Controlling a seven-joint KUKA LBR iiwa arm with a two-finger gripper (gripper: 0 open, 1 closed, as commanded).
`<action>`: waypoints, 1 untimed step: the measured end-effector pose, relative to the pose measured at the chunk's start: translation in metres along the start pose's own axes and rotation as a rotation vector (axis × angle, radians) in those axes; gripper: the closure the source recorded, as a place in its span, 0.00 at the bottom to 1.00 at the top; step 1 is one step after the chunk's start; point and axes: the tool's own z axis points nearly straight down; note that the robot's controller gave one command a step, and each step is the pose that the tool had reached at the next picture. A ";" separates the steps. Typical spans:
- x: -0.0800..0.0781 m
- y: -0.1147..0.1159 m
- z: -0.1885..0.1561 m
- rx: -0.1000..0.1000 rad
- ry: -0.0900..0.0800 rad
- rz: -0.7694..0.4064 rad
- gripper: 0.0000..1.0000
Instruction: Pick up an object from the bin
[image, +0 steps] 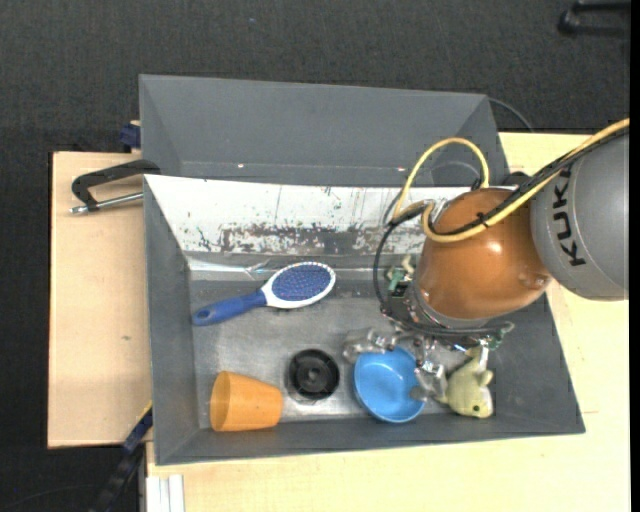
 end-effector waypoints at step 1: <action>0.001 -0.005 0.042 -0.007 0.004 -0.395 0.00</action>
Offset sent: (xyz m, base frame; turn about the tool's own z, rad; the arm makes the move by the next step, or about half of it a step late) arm 0.0040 -0.0048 -0.0416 -0.3973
